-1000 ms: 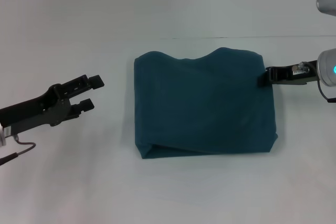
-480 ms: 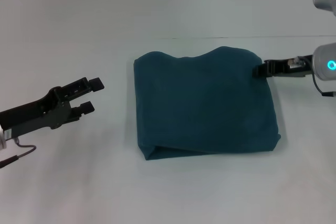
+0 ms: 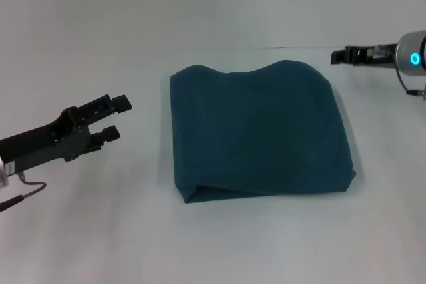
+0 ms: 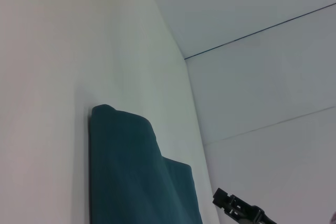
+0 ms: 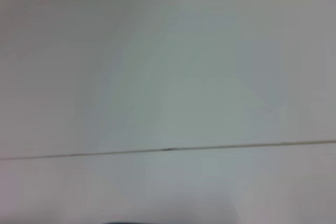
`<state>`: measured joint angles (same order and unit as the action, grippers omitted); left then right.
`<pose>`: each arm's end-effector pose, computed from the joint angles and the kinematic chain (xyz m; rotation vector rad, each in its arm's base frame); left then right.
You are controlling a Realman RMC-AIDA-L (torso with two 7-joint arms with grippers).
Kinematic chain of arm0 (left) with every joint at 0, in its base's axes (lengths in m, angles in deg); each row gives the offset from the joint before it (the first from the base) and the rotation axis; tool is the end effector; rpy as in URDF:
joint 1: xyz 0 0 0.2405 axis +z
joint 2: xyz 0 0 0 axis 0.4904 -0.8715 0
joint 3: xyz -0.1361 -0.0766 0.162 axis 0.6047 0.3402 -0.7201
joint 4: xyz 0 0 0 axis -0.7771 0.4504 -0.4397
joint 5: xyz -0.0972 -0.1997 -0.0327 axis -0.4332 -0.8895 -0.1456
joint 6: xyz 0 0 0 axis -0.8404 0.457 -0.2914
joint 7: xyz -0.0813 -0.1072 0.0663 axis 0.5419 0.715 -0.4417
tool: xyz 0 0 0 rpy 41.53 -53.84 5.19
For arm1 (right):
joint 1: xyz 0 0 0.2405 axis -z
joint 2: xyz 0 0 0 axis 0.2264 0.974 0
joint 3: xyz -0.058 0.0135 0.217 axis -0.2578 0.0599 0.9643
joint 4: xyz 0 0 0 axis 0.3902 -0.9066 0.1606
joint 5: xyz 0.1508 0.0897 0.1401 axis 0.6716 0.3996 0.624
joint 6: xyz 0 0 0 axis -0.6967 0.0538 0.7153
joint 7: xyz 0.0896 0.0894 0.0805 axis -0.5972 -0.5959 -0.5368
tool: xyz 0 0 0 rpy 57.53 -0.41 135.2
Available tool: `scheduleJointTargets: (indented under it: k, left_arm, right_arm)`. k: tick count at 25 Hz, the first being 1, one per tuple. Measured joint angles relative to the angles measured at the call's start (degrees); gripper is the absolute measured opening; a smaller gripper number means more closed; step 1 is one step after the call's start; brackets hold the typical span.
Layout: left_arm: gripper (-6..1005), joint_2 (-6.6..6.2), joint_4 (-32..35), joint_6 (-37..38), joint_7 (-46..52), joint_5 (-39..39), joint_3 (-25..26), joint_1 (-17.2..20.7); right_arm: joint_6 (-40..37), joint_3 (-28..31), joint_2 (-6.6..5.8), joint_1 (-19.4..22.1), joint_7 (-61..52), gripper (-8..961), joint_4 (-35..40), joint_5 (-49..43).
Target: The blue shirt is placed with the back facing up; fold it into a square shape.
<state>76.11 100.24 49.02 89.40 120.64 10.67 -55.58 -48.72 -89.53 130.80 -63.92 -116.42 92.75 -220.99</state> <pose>-0.2808 0.3285 0.0364 -1.9360 -1.9802 -1.1182 0.2338 0.4769 0.0233 -1.8769 1.3197 0.2254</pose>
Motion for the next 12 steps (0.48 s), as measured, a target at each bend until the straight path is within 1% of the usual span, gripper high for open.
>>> scheduleJointTargets:
  k: [2,4,7,9,12]
  left_arm:
    - [949,0.01,0.00,0.02,0.00,-0.02,0.00,0.03]
    - [948,0.01,0.00,0.21,0.00,-0.04,0.01,0.04]
    - [948,-0.23,0.27,1.49,0.22,0.54,-0.06,0.08]
    - [948,-0.58,0.68,3.13,0.92,1.41,-0.06,0.12]
    - [948,-1.05,2.16,5.95,3.69,4.47,-0.25,0.14]
  right_arm:
    - [-1.43,0.22,-0.24,0.24,-0.50,515,1.16,0.08]
    - [-5.45,0.70,-0.76,1.01,-1.46,515,3.47,0.34]
    - [-16.38,3.88,-1.92,2.62,-0.38,533,6.44,2.67]
    - [-25.21,6.99,-3.06,4.11,3.05,550,7.41,6.93]
    - [-38.33,11.48,-5.53,7.35,7.85,577,7.58,14.94]
